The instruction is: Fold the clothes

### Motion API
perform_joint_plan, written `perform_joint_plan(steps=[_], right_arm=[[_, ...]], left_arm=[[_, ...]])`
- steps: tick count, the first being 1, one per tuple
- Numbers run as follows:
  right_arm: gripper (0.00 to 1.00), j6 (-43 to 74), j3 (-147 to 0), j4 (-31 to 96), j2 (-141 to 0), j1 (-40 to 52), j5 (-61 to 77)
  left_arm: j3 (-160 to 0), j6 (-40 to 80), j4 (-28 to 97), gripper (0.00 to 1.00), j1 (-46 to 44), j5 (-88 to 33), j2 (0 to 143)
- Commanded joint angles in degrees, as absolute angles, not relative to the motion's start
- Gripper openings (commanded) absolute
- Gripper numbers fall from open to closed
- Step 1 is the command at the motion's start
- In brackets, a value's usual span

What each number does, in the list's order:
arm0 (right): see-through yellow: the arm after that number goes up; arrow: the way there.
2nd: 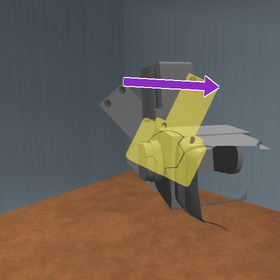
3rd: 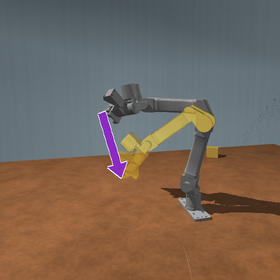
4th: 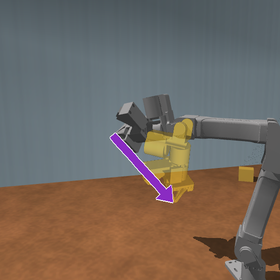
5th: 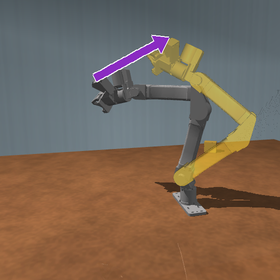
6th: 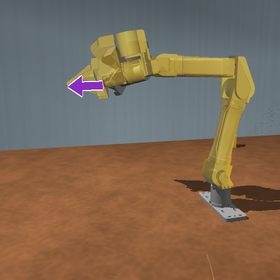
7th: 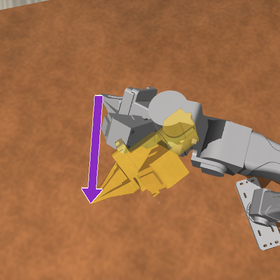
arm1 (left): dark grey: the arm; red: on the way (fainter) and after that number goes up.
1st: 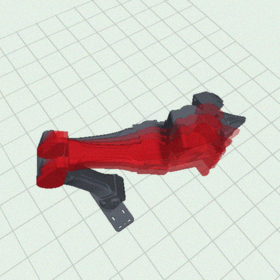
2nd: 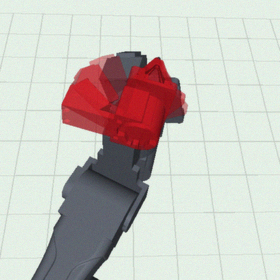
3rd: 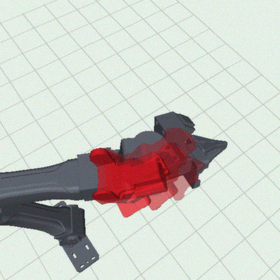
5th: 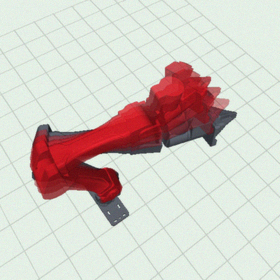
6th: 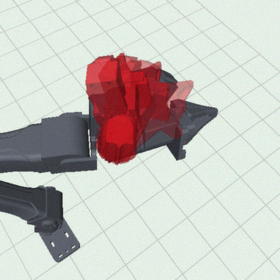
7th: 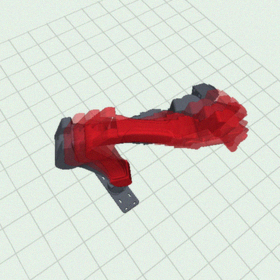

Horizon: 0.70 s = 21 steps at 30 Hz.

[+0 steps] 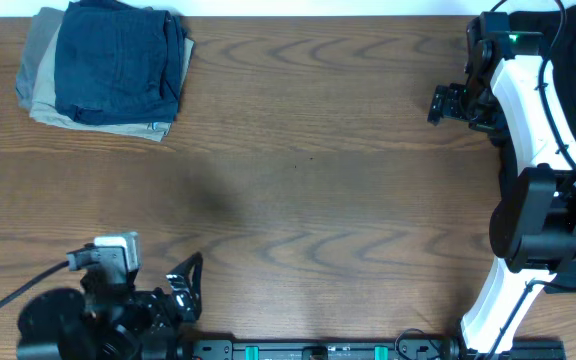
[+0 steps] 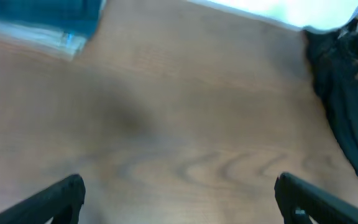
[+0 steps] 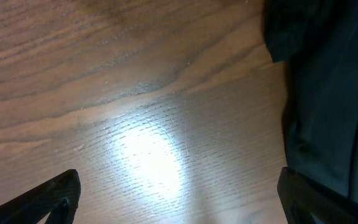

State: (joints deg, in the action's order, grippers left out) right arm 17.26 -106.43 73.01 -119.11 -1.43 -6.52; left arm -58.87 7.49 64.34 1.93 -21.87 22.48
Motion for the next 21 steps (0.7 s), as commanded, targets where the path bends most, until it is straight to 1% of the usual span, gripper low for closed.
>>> perform_joint_plan(steps=[1,8,12,18,21], right_arm=[[0.99,17.1,-106.8,73.0,-119.2,-1.4,-7.5],[0.99,17.1,-106.8,73.0,-119.1,-1.4,-7.5],[0.99,17.1,-106.8,73.0,-119.1,-1.4,-7.5],[0.99,17.1,-106.8,73.0,-119.1,-1.4,-7.5],[0.99,17.1,-106.8,73.0,-119.1,-1.4,-7.5]], left_arm=[[-51.7,7.6,56.7,0.98,0.4,-18.2,16.5],[-33.5,7.6,32.0,0.98,0.4,-15.5,7.1],[-24.4,7.6,20.8,0.98,0.4,-15.4,3.5],[-15.4,7.6,9.7,0.98,0.4,-12.4,0.1],[-13.6,7.6,7.5,0.98,0.4,-10.2,0.1]])
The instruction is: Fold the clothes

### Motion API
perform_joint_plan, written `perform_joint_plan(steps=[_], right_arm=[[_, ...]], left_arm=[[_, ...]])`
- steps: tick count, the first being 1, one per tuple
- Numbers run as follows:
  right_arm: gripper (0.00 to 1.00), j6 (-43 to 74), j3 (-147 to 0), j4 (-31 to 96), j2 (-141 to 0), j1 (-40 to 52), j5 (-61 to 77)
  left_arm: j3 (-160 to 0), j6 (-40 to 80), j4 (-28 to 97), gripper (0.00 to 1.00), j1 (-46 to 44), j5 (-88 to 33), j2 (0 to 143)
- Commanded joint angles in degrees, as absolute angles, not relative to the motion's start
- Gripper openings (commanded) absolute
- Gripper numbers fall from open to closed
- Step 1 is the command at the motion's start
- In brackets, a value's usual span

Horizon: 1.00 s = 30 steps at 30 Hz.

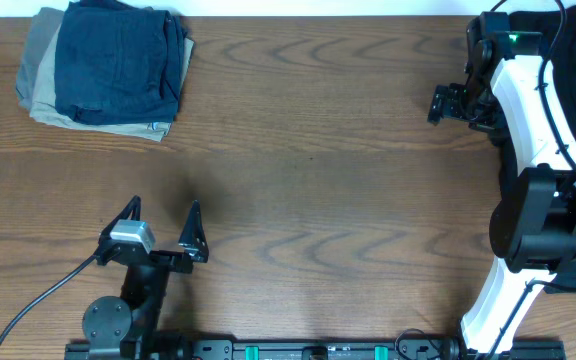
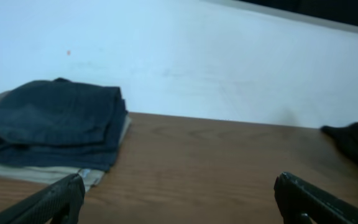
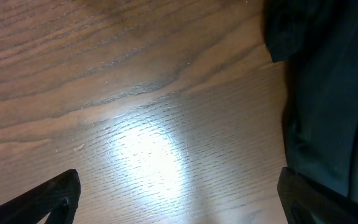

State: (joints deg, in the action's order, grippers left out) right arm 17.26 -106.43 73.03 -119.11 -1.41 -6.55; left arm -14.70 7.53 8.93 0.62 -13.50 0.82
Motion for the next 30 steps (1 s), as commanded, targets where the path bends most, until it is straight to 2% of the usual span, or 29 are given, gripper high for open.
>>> perform_joint_plan(steps=[1,9,19,30], right_arm=[[0.99,17.1,-106.8,73.0,-119.1,-1.4,-7.5],[0.99,17.1,-106.8,73.0,-119.1,-1.4,-7.5],[0.99,17.1,-106.8,73.0,-119.1,-1.4,-7.5],[0.99,17.1,-106.8,73.0,-119.1,-1.4,-7.5]], left_arm=[[-13.2,7.6,7.0,0.98,0.4,-9.3,0.1],[-9.4,7.6,5.4,0.98,0.4,1.0,0.1],[-0.1,7.6,-4.9,0.98,0.4,2.4,0.1],[-0.2,6.1,4.1,0.98,0.4,2.1,0.1]])
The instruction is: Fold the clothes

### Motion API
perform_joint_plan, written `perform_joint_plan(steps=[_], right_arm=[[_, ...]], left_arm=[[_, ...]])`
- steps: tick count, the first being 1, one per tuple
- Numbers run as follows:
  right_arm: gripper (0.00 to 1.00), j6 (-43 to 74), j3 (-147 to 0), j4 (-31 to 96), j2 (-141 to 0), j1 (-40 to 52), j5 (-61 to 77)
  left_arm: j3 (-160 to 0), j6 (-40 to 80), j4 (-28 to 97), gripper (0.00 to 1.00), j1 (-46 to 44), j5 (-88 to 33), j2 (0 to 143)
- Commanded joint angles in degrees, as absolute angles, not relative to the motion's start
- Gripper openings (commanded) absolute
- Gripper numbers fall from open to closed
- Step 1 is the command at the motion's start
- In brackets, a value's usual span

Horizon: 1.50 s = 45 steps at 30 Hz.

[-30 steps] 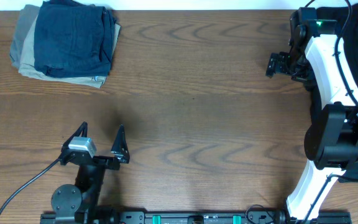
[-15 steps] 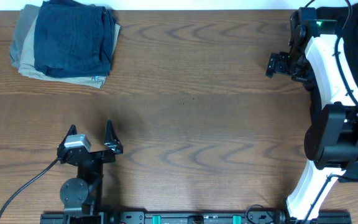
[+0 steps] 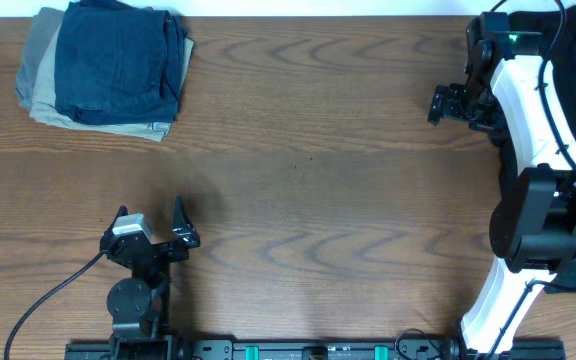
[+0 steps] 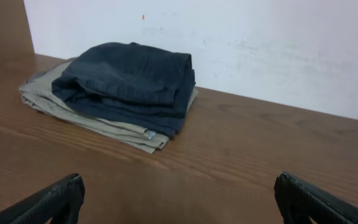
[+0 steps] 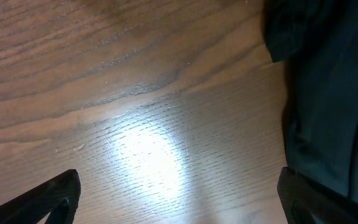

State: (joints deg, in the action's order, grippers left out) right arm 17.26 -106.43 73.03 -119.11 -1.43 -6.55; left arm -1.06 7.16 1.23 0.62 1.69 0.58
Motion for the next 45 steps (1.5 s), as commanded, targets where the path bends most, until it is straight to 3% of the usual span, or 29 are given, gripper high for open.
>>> perform_joint_plan(steps=[1,34,45], right_arm=[[0.99,17.1,-106.8,73.0,-119.1,-1.4,-7.5],[0.99,17.1,-106.6,73.0,-119.2,-1.2,-7.3],[0.99,17.1,-106.6,73.0,-111.7,3.7,-7.3]], left_arm=[[-0.2,6.1,4.1,0.98,0.4,2.1,0.1],[-0.2,6.1,4.1,0.98,0.4,2.1,0.2],[-0.2,6.1,4.1,0.98,0.4,2.1,0.2]])
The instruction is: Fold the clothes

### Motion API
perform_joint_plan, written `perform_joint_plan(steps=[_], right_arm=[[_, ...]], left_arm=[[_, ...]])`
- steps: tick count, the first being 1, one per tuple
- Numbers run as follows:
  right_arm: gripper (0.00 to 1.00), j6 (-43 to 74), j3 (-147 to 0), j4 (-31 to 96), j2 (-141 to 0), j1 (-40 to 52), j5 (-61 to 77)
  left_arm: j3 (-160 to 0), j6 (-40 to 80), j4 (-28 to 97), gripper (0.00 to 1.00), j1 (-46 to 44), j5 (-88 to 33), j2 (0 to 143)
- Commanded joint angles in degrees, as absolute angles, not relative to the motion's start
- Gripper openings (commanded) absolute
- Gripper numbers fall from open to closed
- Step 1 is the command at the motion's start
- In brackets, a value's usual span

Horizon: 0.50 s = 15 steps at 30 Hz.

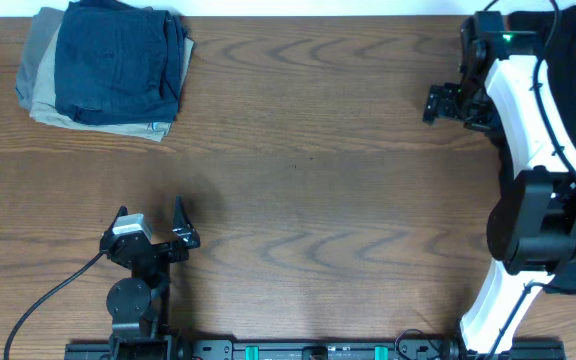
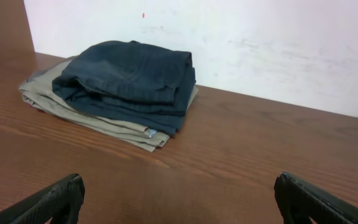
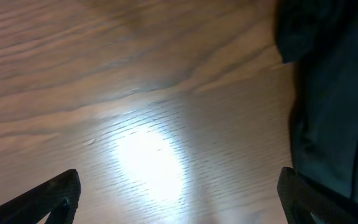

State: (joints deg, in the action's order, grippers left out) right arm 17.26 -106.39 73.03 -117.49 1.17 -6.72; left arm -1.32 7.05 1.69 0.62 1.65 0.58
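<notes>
A folded stack, dark blue jeans on top of tan trousers, lies at the table's far left corner; the left wrist view shows the stack against the white wall. A heap of black clothes sits at the far right edge, seen as dark fabric in the right wrist view. My left gripper is open near the front left, empty, pointing toward the stack. My right gripper hangs open and empty over bare wood just left of the black heap.
The brown wooden table spans the view. A white wall stands behind its far edge. The right arm's white body reaches along the right side over the black heap. A cable trails from the left arm's base.
The right gripper has shifted slightly left and toward the far edge, away from the black heap. The left arm has not moved.
The left gripper first lay low at the front left corner, turned toward the right side of the table. Then it stood farther up the table facing the far wall. By 1.5 s ago it faced the folded stack, where it stays. The right gripper stayed open beside the black heap.
</notes>
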Motion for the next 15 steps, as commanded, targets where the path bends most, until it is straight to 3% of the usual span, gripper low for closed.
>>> perform_joint_plan(steps=[1,9,15], right_arm=[[0.99,17.1,-106.6,73.0,-110.5,4.4,-7.3],[0.99,17.1,-106.4,73.0,-100.4,12.4,-7.4],[0.99,14.0,-105.6,72.9,-91.5,20.9,-15.6]], left_arm=[[-0.2,6.1,4.1,0.98,0.4,2.1,0.2],[-0.2,6.1,4.1,0.98,0.4,2.1,0.2],[-0.2,6.1,4.1,0.98,0.4,2.1,0.2]])
